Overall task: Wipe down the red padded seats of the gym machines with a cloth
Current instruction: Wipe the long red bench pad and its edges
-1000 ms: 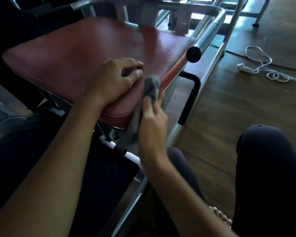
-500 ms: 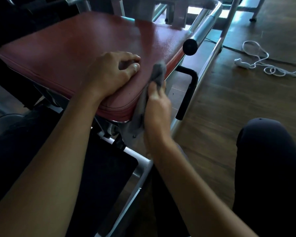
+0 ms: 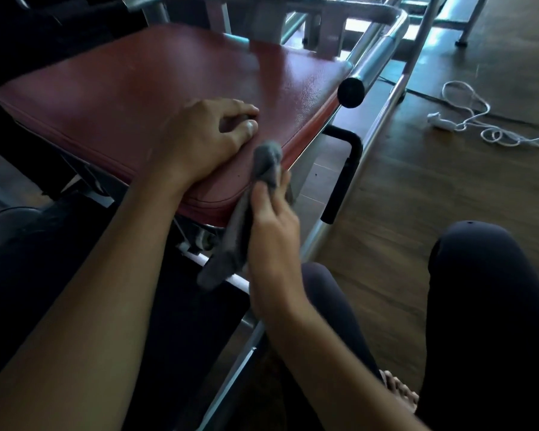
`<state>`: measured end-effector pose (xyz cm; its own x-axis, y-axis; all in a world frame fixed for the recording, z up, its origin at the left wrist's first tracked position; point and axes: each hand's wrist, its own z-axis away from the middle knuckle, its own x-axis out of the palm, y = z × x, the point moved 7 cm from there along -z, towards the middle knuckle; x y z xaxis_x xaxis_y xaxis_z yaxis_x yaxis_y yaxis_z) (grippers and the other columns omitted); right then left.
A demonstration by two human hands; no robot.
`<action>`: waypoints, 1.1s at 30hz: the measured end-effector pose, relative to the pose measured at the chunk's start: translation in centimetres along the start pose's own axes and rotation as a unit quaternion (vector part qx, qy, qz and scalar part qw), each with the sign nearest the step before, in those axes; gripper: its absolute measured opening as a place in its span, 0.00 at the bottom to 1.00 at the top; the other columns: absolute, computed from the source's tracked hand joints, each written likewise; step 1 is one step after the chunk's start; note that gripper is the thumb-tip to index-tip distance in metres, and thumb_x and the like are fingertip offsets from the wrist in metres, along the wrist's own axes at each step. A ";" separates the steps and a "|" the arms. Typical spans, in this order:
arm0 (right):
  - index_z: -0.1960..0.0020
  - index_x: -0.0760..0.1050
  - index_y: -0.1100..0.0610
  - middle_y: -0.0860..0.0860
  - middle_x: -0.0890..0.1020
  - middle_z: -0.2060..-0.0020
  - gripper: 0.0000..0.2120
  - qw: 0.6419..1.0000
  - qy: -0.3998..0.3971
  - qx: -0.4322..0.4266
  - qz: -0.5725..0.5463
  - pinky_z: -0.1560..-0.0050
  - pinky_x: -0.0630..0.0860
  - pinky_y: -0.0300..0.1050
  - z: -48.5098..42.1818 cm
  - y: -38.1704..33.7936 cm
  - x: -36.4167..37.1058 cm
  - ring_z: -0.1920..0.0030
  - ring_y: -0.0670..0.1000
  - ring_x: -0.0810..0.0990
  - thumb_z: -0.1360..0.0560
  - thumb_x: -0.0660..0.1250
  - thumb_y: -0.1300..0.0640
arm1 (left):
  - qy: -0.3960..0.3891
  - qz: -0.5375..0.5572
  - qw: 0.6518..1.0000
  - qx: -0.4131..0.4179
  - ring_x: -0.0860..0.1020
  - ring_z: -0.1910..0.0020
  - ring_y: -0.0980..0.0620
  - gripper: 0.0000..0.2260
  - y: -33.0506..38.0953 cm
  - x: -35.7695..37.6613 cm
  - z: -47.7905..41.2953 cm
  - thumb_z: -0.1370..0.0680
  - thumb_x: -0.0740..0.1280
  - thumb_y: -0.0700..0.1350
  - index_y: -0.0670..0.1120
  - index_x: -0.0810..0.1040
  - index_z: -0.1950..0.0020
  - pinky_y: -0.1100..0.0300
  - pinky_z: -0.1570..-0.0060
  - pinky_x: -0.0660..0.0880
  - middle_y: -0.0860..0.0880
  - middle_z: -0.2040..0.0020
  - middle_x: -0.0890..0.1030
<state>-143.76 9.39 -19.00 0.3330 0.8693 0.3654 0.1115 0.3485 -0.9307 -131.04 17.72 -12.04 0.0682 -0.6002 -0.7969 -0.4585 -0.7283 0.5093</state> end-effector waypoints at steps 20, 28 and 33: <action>0.22 0.61 0.47 0.41 0.60 0.22 0.26 1.000 -0.008 0.017 0.018 0.22 0.55 0.46 1.0 0.8 0.0 0.23 0.40 0.57 0.19 0.58 0.45 | 0.002 0.010 1.000 0.003 0.76 0.35 0.58 0.20 0.0 0.0 -0.1 0.26 0.63 0.59 0.57 0.81 0.37 0.55 0.30 0.70 0.58 0.37 0.81; 0.21 0.58 0.51 0.49 0.67 0.26 0.26 0.992 0.090 -0.016 0.091 0.24 0.60 0.54 -10.5 -0.7 -2.0 0.27 0.51 0.66 0.18 0.52 0.48 | 0.004 0.001 1.000 0.000 0.76 0.36 0.58 0.19 0.1 -0.1 0.0 0.25 0.63 0.59 0.59 0.80 0.37 0.55 0.31 0.70 0.59 0.36 0.80; 0.54 0.73 0.59 0.56 0.78 0.67 0.11 0.979 0.167 0.032 0.110 0.58 0.77 0.49 -17.5 -3.3 -5.0 0.65 0.54 0.78 0.19 0.55 0.55 | 0.004 -0.020 1.000 -0.001 0.75 0.35 0.58 0.18 -0.1 0.0 -0.2 0.25 0.64 0.61 0.61 0.79 0.37 0.52 0.31 0.70 0.61 0.36 0.79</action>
<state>-129.38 -2.29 -18.15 0.6319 0.7659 0.1189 -0.0536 0.1962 -0.9791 -130.83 17.74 -12.06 0.0939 -0.5729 -0.8142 -0.4529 -0.7529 0.4775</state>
